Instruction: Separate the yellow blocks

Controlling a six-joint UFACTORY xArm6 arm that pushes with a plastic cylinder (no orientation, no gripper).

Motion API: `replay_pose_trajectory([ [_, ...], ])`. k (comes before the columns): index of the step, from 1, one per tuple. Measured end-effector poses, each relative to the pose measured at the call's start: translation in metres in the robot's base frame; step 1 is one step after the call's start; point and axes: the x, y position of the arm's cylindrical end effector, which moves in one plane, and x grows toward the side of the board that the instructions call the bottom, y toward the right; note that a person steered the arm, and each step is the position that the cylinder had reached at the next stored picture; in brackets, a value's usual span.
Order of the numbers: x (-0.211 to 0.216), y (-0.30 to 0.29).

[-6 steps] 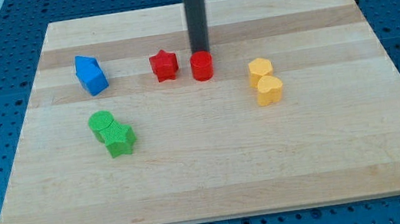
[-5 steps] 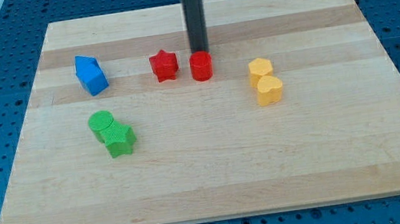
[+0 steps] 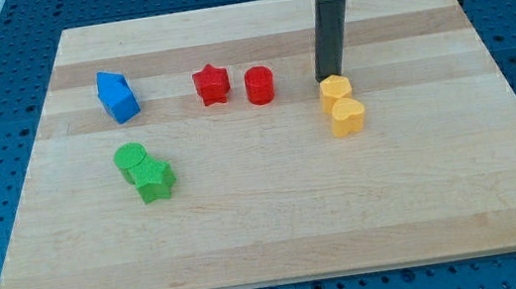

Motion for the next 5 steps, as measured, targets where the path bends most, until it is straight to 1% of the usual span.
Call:
replay_pose_trajectory([
  [2, 0.001, 0.067],
  [3, 0.033, 0.056],
  [4, 0.057, 0.006],
  [5, 0.057, -0.017],
])
